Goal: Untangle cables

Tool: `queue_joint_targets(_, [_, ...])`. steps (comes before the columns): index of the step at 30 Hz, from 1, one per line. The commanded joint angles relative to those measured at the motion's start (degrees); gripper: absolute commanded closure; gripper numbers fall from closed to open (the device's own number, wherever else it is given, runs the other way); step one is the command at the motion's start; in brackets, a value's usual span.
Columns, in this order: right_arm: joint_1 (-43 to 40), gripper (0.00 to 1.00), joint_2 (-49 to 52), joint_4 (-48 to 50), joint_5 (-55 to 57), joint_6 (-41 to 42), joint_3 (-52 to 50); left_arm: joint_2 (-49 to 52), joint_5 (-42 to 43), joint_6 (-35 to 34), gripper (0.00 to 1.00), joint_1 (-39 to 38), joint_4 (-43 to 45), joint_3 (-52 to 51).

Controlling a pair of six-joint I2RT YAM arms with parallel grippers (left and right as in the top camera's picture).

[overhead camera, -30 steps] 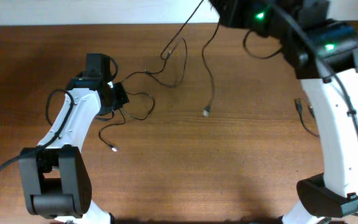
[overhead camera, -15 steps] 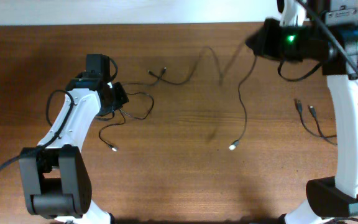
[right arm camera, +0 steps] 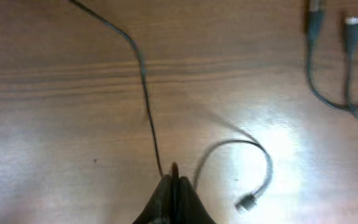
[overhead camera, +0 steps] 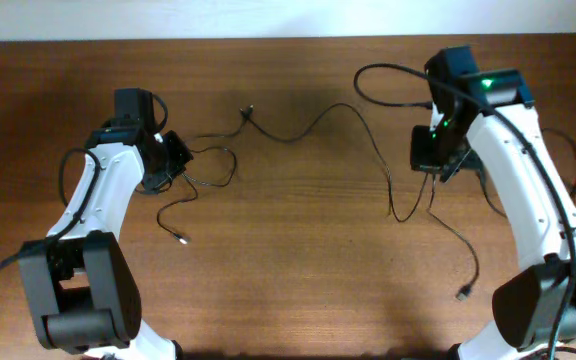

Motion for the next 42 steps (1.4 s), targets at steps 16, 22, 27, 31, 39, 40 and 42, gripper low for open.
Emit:
queue_joint_targets(16, [18.12, 0.96, -0.44, 15.61, -13.97, -15.56, -7.26, -0.04, 1.03, -0.94, 1.00, 0.22, 0.00, -0.85])
queue_joint_targets(22, [18.10, 0.96, -0.42, 31.85, -13.53, -11.87, -7.32, -0.02, 1.03, -0.96, 1.00, 0.22, -0.02, -0.85])
queue_joint_targets(27, [18.10, 0.96, 3.32, 35.60, -13.53, -8.76, -7.32, -0.04, 1.03, -0.96, 1.00, 0.22, 0.00, -0.85])
queue_joint_targets(31, [16.44, 0.95, 8.55, 40.17, -7.54, 5.88, -7.32, -0.02, 1.05, -0.96, 1.00, 0.17, 0.00, -0.85])
queue_joint_targets(39, [15.23, 0.57, 14.29, 43.28, 3.45, 6.34, -7.32, -0.02, 1.05, -0.96, 1.00, 0.17, 0.00, -0.85])
queue_joint_targets(40, [15.19, 0.51, 14.29, 43.30, 5.88, 6.34, -7.32, -0.04, 1.05, -0.96, 1.00, 0.17, 0.00, -0.85])
queue_joint_targets(42, [15.17, 0.37, 14.36, 43.32, 8.26, 6.32, -7.32, -0.02, 1.05, -0.96, 1.00, 0.17, 0.02, -0.85])
